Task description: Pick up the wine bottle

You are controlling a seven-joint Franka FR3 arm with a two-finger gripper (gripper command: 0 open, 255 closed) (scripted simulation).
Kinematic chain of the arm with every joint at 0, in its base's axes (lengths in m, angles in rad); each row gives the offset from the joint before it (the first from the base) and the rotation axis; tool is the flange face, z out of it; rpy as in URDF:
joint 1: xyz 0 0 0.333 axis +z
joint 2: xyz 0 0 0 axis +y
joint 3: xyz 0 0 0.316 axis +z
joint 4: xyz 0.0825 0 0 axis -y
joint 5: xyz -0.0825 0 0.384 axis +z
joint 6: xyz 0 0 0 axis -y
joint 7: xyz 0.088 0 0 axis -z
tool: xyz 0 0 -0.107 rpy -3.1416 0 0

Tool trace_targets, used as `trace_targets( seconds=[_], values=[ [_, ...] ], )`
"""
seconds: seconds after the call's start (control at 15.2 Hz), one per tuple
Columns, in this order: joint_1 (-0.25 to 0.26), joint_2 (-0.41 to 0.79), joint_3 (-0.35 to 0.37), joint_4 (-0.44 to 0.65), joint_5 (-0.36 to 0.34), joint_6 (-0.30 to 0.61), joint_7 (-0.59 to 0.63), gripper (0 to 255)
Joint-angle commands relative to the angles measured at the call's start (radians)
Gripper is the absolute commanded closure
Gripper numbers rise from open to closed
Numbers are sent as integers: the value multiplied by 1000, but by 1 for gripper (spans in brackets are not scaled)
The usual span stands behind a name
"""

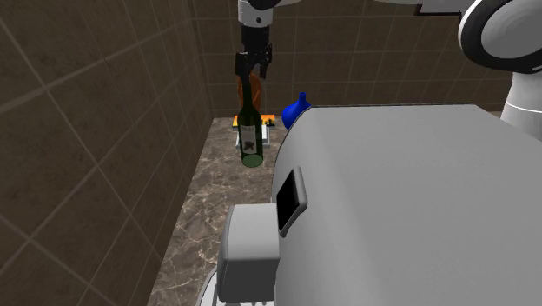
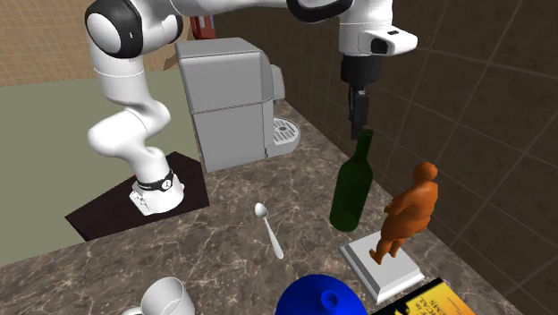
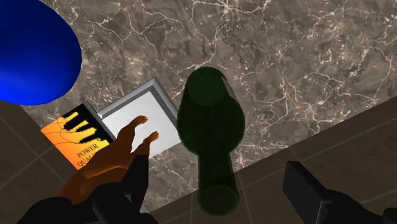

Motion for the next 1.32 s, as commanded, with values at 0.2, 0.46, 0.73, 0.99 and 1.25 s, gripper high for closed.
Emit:
trace_targets(
  seconds=[0.2,0.46,0.73,0.99,1.25],
  values=[
    [15,64,3,51,-20,12,6,0],
    [12,54,2,-16,-19,70,8,0],
    [12,53,2,-29,-19,81,9,255],
    [12,52,2,-29,-19,81,9,255],
    [11,53,2,-26,-19,78,8,255]
  ],
)
